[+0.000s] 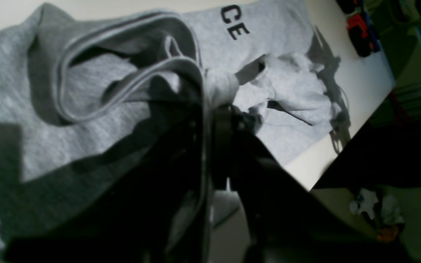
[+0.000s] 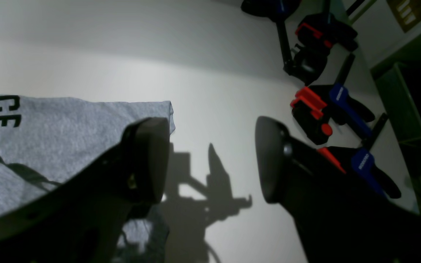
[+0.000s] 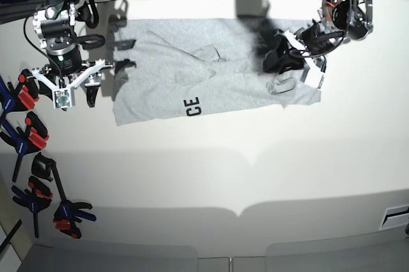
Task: Fold the T-shirt properly
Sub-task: 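Grasp the strip's end with the left gripper and fold it toward the middle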
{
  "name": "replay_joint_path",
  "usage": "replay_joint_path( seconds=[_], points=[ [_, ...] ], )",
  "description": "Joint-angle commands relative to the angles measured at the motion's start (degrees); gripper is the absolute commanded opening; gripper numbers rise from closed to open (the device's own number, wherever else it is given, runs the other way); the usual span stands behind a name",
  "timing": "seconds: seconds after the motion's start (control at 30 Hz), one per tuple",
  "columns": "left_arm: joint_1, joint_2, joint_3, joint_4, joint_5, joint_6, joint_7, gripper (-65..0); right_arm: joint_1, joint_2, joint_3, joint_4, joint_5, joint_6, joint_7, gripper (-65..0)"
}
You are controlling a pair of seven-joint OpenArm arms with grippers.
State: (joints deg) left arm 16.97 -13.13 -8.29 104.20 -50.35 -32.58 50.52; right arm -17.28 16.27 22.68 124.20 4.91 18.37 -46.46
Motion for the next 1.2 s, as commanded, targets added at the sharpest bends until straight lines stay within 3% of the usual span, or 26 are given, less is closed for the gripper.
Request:
replay_joint_path(
  seconds=[0.0,0.1,0.13,0.23,0.3,0.4,0.47,0.63,0.8,1.03,1.17],
  points=[
    [-0.48,-0.15,-0.15,0.90,-1.51,-0.39,-1.84,-65.0,0.44,0.70,0.42,1.09,0.15,-0.44,1.36,-29.9],
    [-0.48,-0.07,-0.11,0.90,-1.55,-0.37,-2.32,-65.0,0.46,0.70,0.42,1.09,0.15,-0.44,1.51,-29.9],
    [-0.46,-0.07,-0.11,0.90,-1.60,-0.39,-2.32,-61.1,0.46,0.72,0.42,1.09,0.15,-0.44,1.70,-30.0],
    [-0.46,-0.11,0.22,0.90,-2.73,-0.37,-2.16,-41.1,0.46,0.70,0.42,1.09,0.15,-0.42,3.72,-30.0],
    [-0.48,-0.09,1.05,0.90,-5.29,-0.39,-0.83,-33.9,0.46,0.70,0.42,1.09,0.17,-0.44,6.21,-30.0],
    [-0.48,-0.09,4.13,0.90,-10.03,-0.44,2.78,-33.8,0.46,0.70,0.42,1.09,0.17,-0.44,6.62,-30.0],
    [-0.50,-0.09,6.67,0.90,-10.05,-0.90,3.17,-33.8,0.46,0.70,0.42,1.09,0.17,-0.44,6.60,-30.0],
    [-1.97,-0.39,7.87,0.90,-3.63,-1.73,-1.05,-33.8,0.46,0.72,0.42,1.09,-0.04,-0.42,6.34,-30.0],
    [-3.56,-3.19,7.87,0.90,-0.55,-1.70,-1.77,-33.8,0.46,0.72,0.42,-0.17,3.30,-0.37,-2.69,-30.0],
    [-3.63,-4.37,7.87,0.90,-0.68,-1.68,-1.77,-33.8,1.92,0.72,0.46,-16.44,5.60,-0.37,-1.99,-29.9],
    [-3.65,-4.37,7.87,0.90,-0.66,-1.68,-1.79,-33.8,4.22,0.70,0.46,-24.65,13.14,0.20,-3.32,-30.0]
  ],
)
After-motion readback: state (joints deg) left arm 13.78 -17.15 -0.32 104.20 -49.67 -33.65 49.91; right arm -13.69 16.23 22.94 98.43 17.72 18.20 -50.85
